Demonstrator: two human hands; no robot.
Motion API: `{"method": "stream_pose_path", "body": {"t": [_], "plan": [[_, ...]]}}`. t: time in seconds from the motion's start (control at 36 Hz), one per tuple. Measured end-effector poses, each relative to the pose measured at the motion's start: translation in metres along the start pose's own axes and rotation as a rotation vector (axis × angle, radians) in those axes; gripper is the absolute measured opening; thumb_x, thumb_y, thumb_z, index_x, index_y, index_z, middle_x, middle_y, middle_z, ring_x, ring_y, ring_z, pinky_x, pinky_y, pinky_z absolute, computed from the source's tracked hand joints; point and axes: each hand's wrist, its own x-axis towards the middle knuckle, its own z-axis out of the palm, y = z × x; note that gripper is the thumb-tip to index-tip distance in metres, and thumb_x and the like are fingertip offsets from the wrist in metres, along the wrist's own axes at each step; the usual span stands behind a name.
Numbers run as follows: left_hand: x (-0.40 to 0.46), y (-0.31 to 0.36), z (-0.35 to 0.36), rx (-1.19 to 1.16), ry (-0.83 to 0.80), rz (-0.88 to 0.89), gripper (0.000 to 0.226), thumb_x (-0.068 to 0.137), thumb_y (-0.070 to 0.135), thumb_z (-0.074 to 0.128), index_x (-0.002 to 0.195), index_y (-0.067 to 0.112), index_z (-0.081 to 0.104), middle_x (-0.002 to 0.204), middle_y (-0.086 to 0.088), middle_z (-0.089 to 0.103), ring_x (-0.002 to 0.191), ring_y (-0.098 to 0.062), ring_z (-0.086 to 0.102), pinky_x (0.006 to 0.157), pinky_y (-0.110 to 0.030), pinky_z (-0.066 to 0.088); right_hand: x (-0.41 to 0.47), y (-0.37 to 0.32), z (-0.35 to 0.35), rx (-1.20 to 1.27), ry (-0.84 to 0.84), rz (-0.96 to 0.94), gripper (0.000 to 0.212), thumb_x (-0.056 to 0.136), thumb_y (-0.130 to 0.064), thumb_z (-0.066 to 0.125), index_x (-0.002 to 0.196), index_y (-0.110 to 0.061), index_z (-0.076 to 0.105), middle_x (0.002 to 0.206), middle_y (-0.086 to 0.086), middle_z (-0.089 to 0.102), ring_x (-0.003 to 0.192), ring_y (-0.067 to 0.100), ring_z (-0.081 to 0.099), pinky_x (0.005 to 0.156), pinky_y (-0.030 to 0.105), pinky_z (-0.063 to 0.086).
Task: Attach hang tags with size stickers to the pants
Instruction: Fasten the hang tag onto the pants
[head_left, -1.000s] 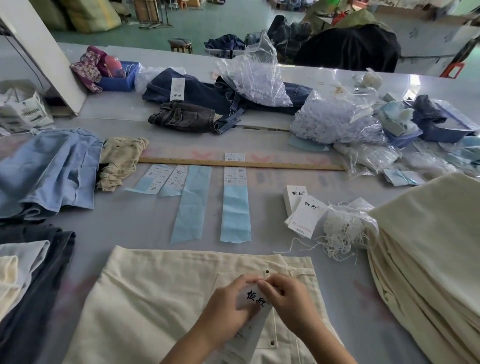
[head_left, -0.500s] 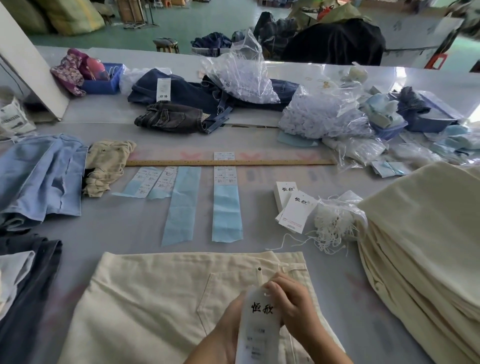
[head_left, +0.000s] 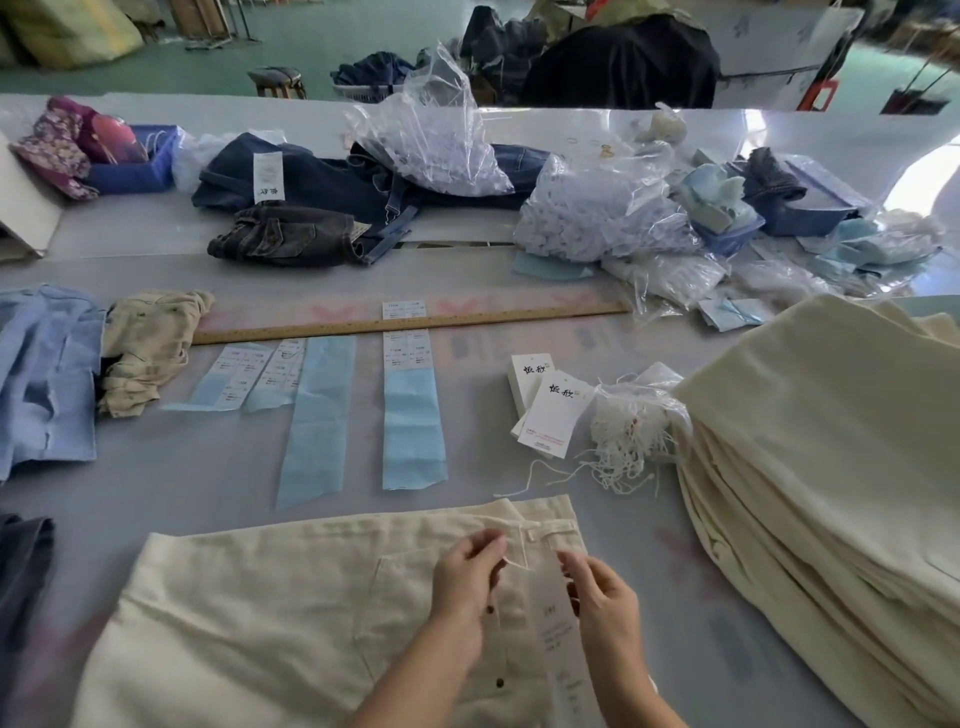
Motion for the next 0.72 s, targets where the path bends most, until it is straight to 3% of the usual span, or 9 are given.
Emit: {"method": "stream_pose_path", "body": {"t": [0.06,0.14,0.25,0.39,0.5,0.56,0.67,0.72], "plan": [[0.009,0.004,0.009,0.368,-0.045,0.216,0.014,0.085,0.008,0.068,0.085,0.020,0.073,0.081,0.005,0.072,0.077,-0.012,0.066,0.072,-0.020,0.052,0.005,-0.002,-0.003,0.013,0.000,0.120,0.019,0.088,-0.018,0.065,0.076,-0.006,0.073,0.064,0.012,0.069,0.051,0.015,0.062,0.045,0.023,0.048],[0.024,0.011,0.021,0.856,-0.128,0.494,0.014,0.088,0.018,0.066,0.097,0.022,0.075,0.092,0.007,0.071,0.086,-0.009,0.064,0.079,-0.016,0.048,0.014,-0.003,-0.002,-0.019,0.028,0.225,0.023,0.085,-0.021,0.068,0.075,-0.001,0.071,0.053,0.007,0.059,0.044,0.014,0.051,0.041,0.020,0.041],[0.044,0.014,0.033,1.162,-0.194,0.619,0.024,0.092,0.026,0.059,0.113,0.022,0.069,0.108,0.000,0.066,0.101,-0.017,0.061,0.087,-0.023,0.044,0.022,-0.006,0.002,0.009,0.018,0.304,0.016,0.084,-0.012,0.069,0.082,0.003,0.071,0.049,0.005,0.058,0.038,0.012,0.049,0.039,0.018,0.040],[0.057,0.011,0.038,1.307,-0.275,0.688,0.018,0.091,0.025,0.060,0.103,0.017,0.070,0.106,-0.002,0.066,0.101,-0.018,0.060,0.085,-0.024,0.043,0.035,-0.006,0.005,0.099,-0.004,0.398,0.021,0.085,-0.012,0.067,0.084,0.010,0.069,0.067,0.016,0.058,0.059,0.022,0.052,0.051,0.027,0.043],[0.061,0.008,0.037,1.349,-0.324,0.766,0.019,0.091,0.025,0.060,0.101,0.011,0.068,0.106,-0.005,0.064,0.100,-0.018,0.059,0.084,-0.023,0.041,0.040,-0.006,0.005,0.227,-0.037,0.448,0.015,0.089,0.007,0.051,0.089,0.009,0.066,0.082,0.023,0.061,0.075,0.028,0.054,0.065,0.033,0.046],[0.062,0.009,0.036,1.345,-0.329,0.774,0.018,0.091,0.024,0.060,0.100,0.011,0.068,0.106,-0.005,0.065,0.099,-0.018,0.059,0.084,-0.023,0.041,0.041,-0.003,0.005,0.226,-0.038,0.448,0.022,0.087,0.012,0.047,0.090,0.005,0.068,0.082,0.022,0.065,0.075,0.028,0.057,0.068,0.034,0.047],[0.063,0.011,0.037,1.354,-0.343,0.768,0.016,0.090,0.023,0.061,0.098,0.012,0.068,0.105,-0.004,0.065,0.099,-0.018,0.059,0.085,-0.025,0.043,0.041,-0.001,0.007,0.329,-0.048,0.488,0.016,0.084,0.003,0.049,0.086,0.007,0.064,0.081,0.020,0.057,0.071,0.028,0.052,0.071,0.035,0.044],[0.062,0.012,0.038,1.371,-0.354,0.765,0.017,0.091,0.025,0.059,0.100,0.012,0.067,0.107,-0.004,0.064,0.100,-0.020,0.059,0.086,-0.027,0.042,0.042,-0.002,0.006,0.339,-0.050,0.492,0.026,0.082,0.009,0.042,0.089,0.008,0.067,0.084,0.021,0.059,0.071,0.028,0.054,0.070,0.032,0.046]]}}
